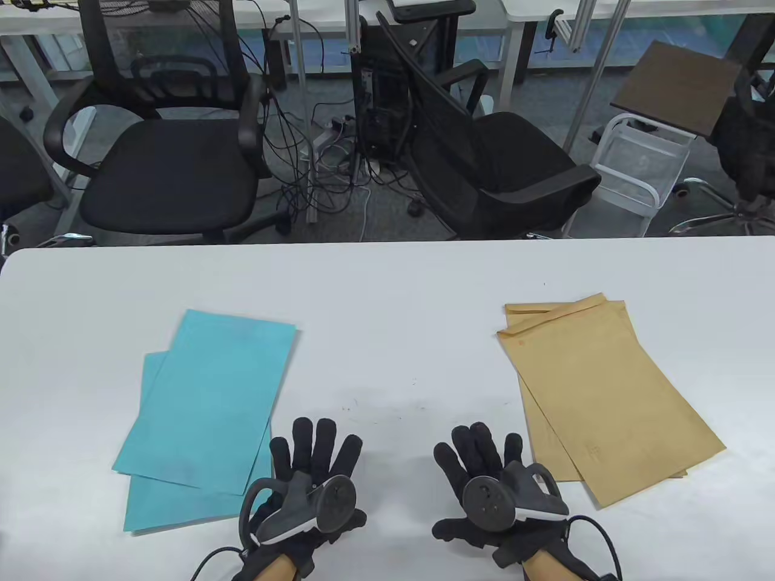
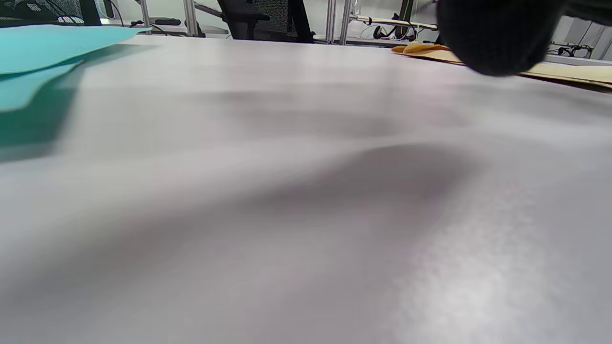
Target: Stuff flat paper into A4 envelope
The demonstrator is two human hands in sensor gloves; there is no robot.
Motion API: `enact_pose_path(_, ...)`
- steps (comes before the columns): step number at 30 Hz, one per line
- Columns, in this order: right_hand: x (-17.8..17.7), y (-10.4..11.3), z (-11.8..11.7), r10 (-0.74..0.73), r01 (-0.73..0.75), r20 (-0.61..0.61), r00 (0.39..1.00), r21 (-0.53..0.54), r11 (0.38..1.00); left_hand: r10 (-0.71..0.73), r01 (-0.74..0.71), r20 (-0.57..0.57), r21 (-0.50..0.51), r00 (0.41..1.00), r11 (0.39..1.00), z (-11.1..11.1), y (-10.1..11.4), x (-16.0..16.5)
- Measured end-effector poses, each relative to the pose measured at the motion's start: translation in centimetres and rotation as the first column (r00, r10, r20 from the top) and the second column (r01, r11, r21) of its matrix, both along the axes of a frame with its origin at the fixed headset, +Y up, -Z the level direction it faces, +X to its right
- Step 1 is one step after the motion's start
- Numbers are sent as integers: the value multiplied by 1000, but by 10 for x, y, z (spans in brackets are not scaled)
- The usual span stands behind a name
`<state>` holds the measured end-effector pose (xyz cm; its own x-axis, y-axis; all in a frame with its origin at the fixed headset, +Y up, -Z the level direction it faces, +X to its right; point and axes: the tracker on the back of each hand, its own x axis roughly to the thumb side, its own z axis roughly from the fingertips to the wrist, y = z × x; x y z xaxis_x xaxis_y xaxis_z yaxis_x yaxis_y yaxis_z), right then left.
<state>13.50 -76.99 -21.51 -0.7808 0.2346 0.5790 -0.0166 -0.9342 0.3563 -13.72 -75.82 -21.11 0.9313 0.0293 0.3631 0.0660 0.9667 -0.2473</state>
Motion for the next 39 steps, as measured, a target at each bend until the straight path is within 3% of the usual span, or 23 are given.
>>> enact_pose_path(39,2,-2,-1,22,-22,23,999,-32,999,5,-5,-1,9,1000,1000,1,2,1)
